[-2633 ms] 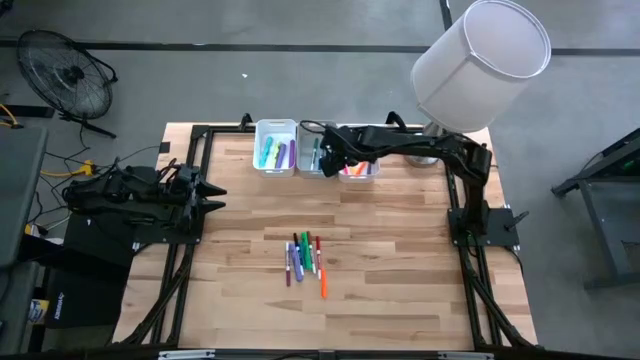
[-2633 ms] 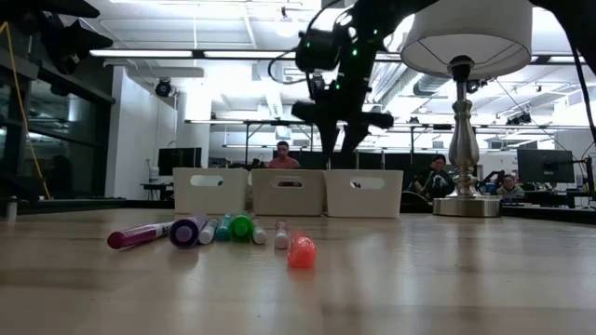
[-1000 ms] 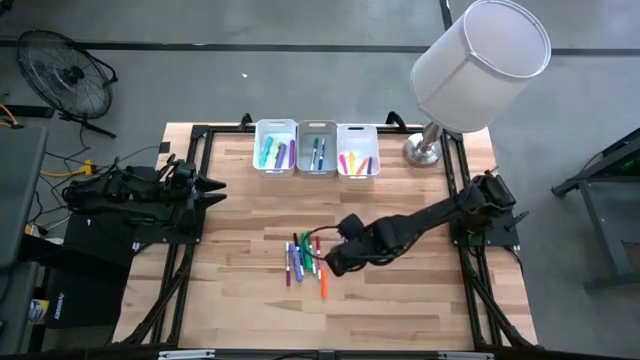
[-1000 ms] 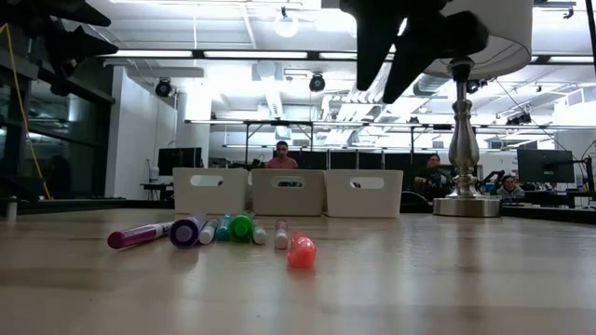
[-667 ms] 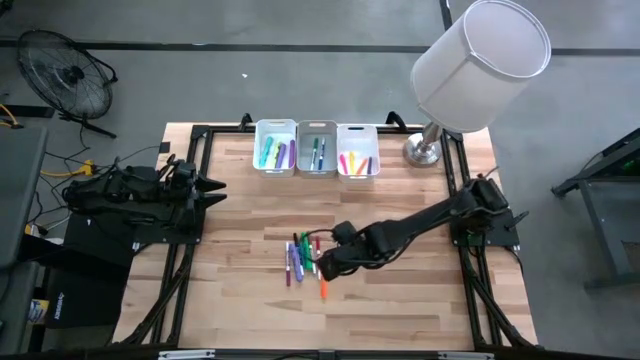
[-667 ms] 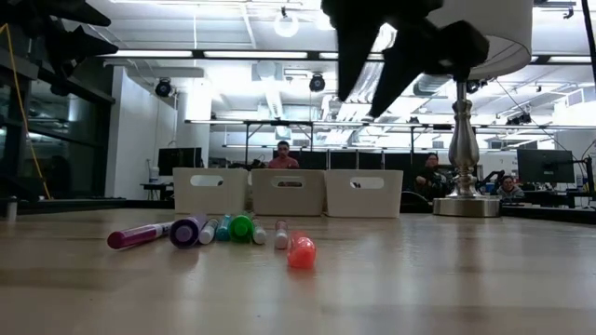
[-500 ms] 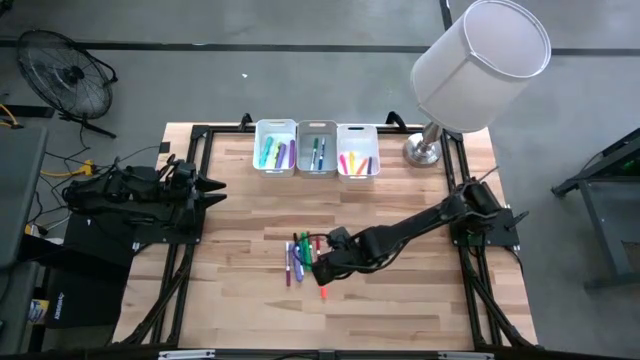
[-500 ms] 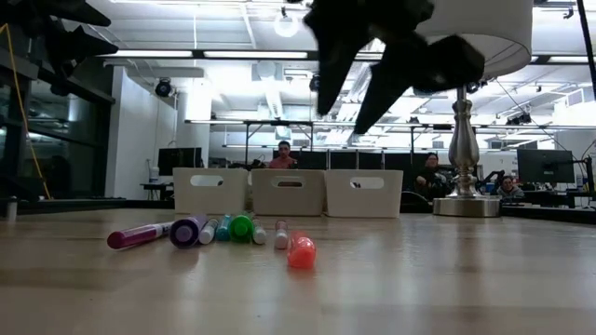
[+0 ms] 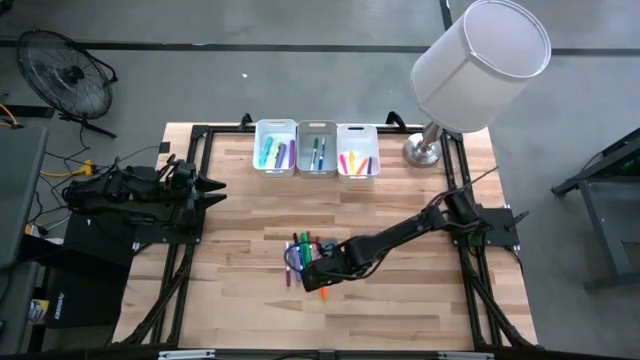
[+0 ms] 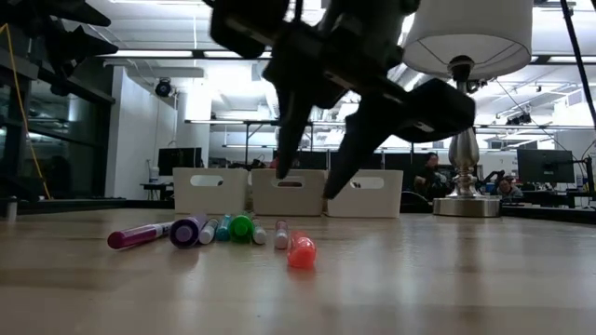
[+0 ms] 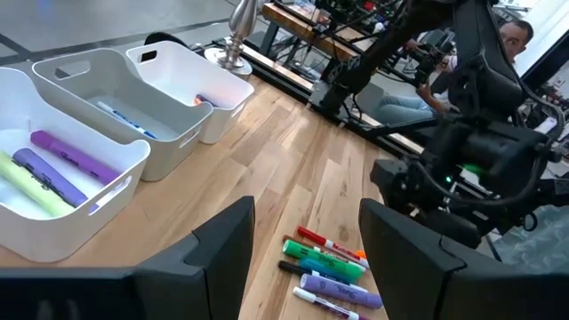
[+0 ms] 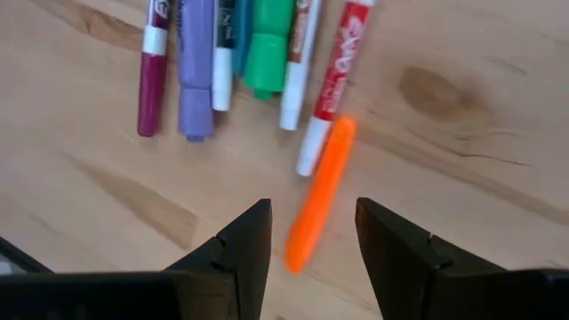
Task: Pick & Place Markers
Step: Put the orange pen into the right white bin
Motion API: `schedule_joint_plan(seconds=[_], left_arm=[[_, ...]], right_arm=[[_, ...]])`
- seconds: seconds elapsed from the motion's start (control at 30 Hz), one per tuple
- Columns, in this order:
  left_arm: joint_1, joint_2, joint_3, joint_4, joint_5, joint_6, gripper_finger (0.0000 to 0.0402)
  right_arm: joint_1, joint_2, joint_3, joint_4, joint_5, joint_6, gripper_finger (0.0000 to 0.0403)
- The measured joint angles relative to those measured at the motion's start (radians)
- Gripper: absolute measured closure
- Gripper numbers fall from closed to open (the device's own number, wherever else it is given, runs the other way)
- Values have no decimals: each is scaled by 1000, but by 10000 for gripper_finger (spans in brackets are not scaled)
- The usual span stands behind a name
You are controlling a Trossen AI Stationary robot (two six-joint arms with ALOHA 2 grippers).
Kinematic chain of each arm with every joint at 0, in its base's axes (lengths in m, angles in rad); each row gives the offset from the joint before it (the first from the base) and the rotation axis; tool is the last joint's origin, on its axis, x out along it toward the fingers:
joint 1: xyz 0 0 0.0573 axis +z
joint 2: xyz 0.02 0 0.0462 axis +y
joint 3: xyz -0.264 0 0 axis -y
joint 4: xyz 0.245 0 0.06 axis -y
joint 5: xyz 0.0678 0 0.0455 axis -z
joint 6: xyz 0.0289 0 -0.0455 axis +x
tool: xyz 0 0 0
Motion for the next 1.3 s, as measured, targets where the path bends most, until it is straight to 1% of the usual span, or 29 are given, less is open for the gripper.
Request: schedule_joint_plan(seconds=[0.07, 0.3, 0.53, 0.7, 0.8, 1.0, 1.3], left_arm=[[0, 0, 0, -1, 0, 0, 200], [0, 0, 0, -1, 0, 0, 200], [0, 0, 0, 0, 0, 0, 200], [0, 0, 0, -1, 0, 0, 200], [0, 0, 0, -1, 0, 0, 200], [0, 0, 0, -1, 0, 0, 200], [0, 0, 0, 0, 0, 0, 200]], right_arm=[[0, 21, 23, -7, -1, 1, 249], [3, 85, 102, -111, -28, 20, 249], [9, 135, 171, -131, -25, 27, 249], [15, 179, 204, -178, -32, 33, 249], [19, 193, 211, -193, -41, 38, 250], [34, 204, 214, -234, -21, 68, 250], [42, 206, 212, -299, -9, 70, 250]])
